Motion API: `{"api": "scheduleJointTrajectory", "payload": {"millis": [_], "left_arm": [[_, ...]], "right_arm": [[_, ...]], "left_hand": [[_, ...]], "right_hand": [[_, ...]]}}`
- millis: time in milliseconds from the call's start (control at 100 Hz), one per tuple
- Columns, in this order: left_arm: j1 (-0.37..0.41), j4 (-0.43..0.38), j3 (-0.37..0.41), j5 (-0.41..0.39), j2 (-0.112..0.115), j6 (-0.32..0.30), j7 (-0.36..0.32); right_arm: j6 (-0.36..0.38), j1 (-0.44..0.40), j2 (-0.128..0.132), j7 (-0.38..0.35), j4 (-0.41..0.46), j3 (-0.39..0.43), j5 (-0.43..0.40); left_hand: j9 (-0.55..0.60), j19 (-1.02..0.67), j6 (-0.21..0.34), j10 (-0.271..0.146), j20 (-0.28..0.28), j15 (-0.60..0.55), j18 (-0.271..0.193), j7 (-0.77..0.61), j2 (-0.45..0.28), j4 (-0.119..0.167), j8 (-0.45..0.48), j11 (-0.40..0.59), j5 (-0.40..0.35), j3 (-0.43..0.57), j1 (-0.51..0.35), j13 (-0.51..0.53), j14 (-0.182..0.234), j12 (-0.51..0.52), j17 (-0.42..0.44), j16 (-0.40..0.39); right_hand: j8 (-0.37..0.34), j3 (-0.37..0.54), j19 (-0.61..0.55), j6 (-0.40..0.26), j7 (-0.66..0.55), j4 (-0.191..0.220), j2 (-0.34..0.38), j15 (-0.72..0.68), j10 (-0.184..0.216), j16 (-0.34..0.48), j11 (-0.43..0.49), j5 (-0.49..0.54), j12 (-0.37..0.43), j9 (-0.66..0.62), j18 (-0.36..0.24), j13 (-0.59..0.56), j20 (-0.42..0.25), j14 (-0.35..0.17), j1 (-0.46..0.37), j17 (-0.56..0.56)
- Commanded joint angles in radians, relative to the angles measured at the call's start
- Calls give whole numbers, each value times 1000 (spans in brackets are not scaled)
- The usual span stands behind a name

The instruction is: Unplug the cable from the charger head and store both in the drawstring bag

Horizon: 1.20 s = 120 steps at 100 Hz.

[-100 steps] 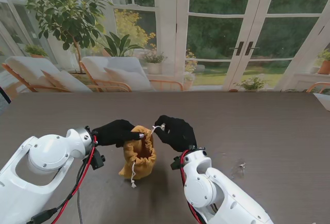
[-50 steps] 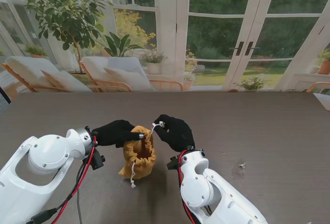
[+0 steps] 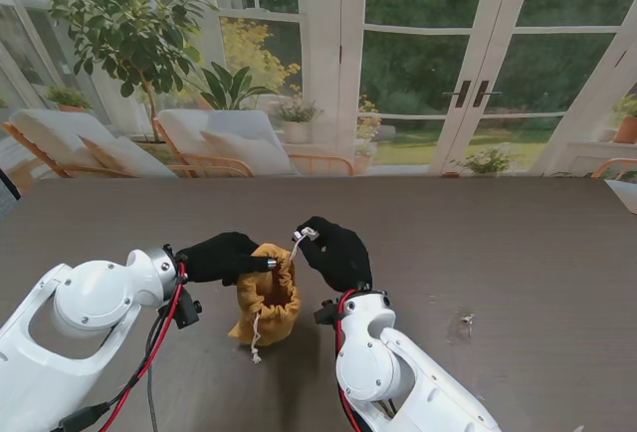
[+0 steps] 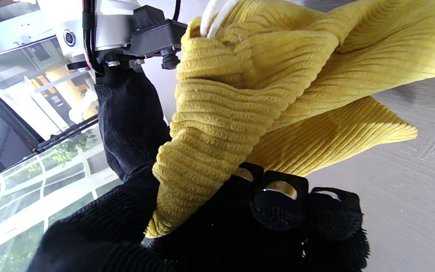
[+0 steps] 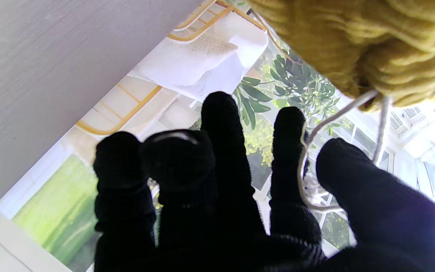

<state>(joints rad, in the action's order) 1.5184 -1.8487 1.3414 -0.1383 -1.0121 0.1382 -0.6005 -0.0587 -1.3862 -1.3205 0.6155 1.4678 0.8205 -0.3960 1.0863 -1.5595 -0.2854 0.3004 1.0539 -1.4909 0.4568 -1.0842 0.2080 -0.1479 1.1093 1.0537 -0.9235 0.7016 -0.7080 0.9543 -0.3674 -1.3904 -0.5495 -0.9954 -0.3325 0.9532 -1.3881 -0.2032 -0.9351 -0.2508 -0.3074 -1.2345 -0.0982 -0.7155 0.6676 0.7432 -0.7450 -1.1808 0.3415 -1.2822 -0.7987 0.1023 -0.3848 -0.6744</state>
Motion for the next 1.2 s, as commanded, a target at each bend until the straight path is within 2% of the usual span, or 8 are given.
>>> {"api": "scheduleJointTrajectory", "payload": {"millis": [0,200,440,610,730,940,1190], "left_arm": [[3,-8,2,2,-1,2,-20],[-1,-5,1,4,0,1,-24],[-2,-2,1,5,-1,-4,-21],[-1,0,2,7,-3,-10,-14],[-1,1,2,11,-3,-4,-13],[2,3,1,11,-3,0,-15],[2,3,3,11,-2,-4,-18]], "right_arm": [[-1,0,-9,-3,0,-3,-3],[0,7,-20,39,-6,-4,-11],[20,19,-21,80,-16,-6,-55],[35,30,-18,102,-24,-8,-92],[53,37,-18,131,-30,-8,-117],[68,62,-1,135,-41,-10,-187],[24,93,10,137,-61,-25,-248]], "left_hand": [[-9,-10,-34,19,24,-2,-18,-9,-21,17,0,3,-1,-23,-19,-14,-35,7,8,1],[-9,-9,-34,19,24,-2,-16,-9,-21,18,-1,3,-1,-27,-20,-14,-36,7,9,1],[-9,-9,-35,19,24,-2,-17,-9,-23,18,-1,3,-1,-30,-22,-13,-36,7,8,2],[-10,-7,-36,20,24,-2,-17,-8,-26,19,-2,2,1,-36,-26,-14,-35,7,11,2],[-16,9,-41,25,21,9,-16,-4,-29,20,-3,-4,7,-53,-40,-26,-39,9,31,4],[-18,17,-43,27,20,19,-13,-4,-31,22,-5,-10,10,-64,-47,-31,-43,13,36,5],[-20,18,-41,27,20,21,-13,-4,-31,23,-6,-11,11,-67,-49,-31,-44,14,36,4]], "right_hand": [[16,-33,-44,-29,-20,-29,-5,-19,-14,-7,15,-13,-14,-27,37,-28,-3,10,-3,-288],[19,-29,-48,-19,-43,-31,-17,-27,-10,-9,21,-22,-15,-35,36,-29,-1,7,-23,-295],[31,3,-61,0,-131,-41,-62,-51,24,-17,35,-22,-9,-75,19,-31,14,-24,-63,-328],[25,25,-69,45,-194,-44,-81,-66,36,-23,42,-22,-8,-93,9,-32,24,-44,-82,-349],[25,56,-79,108,-240,-48,-96,-93,38,-35,52,-11,-5,-124,10,-33,31,-56,-88,-369],[10,72,-95,121,-277,-52,-103,-118,49,-45,71,-11,-13,-135,-6,-35,37,-81,-85,-395],[26,65,-98,151,-259,-50,-95,-127,35,-49,73,-6,-10,-149,-6,-34,47,-78,-94,-410]]}}
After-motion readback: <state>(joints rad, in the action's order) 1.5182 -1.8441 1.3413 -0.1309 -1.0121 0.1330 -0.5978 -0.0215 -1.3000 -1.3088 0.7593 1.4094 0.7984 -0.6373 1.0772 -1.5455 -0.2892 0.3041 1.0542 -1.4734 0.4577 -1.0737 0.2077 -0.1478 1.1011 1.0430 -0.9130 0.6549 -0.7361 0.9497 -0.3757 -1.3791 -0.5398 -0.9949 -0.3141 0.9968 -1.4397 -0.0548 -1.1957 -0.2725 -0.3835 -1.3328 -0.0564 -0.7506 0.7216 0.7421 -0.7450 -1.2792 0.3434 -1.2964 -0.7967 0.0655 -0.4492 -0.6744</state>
